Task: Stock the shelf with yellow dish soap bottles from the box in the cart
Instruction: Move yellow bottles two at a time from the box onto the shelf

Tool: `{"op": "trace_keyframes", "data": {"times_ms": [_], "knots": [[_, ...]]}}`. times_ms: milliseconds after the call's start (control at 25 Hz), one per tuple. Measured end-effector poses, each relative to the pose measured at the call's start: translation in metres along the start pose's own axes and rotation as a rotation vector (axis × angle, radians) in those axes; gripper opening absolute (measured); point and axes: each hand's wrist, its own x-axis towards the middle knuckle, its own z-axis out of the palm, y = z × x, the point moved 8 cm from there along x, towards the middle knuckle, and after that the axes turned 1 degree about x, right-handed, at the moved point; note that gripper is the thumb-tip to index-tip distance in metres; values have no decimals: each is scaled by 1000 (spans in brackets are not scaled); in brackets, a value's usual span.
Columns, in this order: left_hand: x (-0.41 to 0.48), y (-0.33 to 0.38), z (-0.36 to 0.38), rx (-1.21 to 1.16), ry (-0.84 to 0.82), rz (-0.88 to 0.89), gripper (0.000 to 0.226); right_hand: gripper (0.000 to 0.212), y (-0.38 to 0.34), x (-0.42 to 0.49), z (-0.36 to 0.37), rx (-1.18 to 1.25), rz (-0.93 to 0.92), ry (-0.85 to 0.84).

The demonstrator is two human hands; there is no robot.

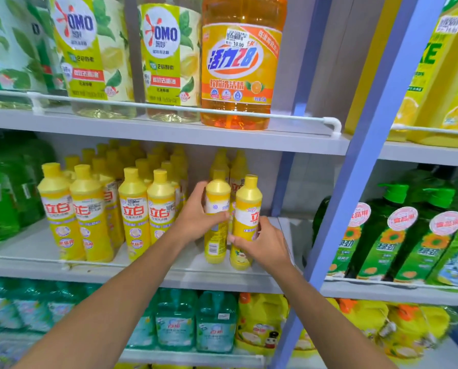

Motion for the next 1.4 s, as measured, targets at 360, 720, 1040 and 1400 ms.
{"op": "trace_keyframes", "data": {"times_ms": [360,720,1040,1400], "knots": [[-9,-61,12,67,-101,-96,54,70,16,12,14,65,-43,34],[13,-78,10,116,161,-112,67,65,30,32,33,97,-10,21],[16,-99,19,69,140,-158,62,55,33,58,47,55,26,157],[30,-108,25,186,254,-210,71,60,29,58,51,10,54,193]]}}
